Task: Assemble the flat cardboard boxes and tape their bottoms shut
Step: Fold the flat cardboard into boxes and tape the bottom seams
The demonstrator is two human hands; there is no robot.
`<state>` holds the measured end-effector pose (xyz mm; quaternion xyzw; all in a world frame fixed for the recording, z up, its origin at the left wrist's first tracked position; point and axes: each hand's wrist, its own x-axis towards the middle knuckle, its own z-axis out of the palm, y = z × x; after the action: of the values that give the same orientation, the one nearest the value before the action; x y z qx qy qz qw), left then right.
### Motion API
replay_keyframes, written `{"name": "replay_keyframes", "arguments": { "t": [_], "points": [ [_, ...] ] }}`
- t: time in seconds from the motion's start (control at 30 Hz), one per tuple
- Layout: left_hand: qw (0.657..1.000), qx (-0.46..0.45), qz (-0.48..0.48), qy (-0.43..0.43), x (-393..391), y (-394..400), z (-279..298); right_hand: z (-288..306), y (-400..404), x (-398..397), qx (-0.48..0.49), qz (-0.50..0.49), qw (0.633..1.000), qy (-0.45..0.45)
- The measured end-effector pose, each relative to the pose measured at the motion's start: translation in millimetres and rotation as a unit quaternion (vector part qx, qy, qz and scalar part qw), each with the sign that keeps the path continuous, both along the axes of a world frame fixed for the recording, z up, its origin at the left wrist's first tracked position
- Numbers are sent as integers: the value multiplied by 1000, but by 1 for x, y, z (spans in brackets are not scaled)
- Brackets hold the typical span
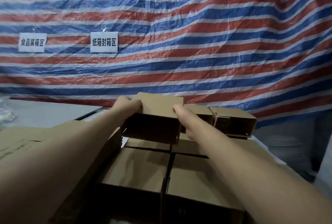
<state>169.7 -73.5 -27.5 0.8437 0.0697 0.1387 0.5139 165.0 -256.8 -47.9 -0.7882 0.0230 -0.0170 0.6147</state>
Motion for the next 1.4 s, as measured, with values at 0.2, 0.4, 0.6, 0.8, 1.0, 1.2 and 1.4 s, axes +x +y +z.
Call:
{"name": "replay_keyframes", "arguments": {
  "t": [0.2,0.4,0.6,0.8,1.0,1.2,1.4],
  "points": [
    [998,30,14,61,54,8,-31,-26,14,65,11,-19,999,28],
    [996,35,36,69,80,7,-50,-46,12,92,-6,3,999,37],
    [990,105,85,-32,83,11,-51,-54,12,89,40,-5,999,28],
    [943,326,47,-45,27,32,-11,-21,-2,53,-32,-90,994,-57],
    [829,546,30,122,-71,62,-47,-9,-8,-3,-41,-126,980,-150],
    [838,533,0,120,-147,61,-91,-14,-7,-55,-67,-133,978,-146],
    [829,559,17,11,-194,65,-109,-12,-2,-91,-61,-105,984,-130]
  ]
}}
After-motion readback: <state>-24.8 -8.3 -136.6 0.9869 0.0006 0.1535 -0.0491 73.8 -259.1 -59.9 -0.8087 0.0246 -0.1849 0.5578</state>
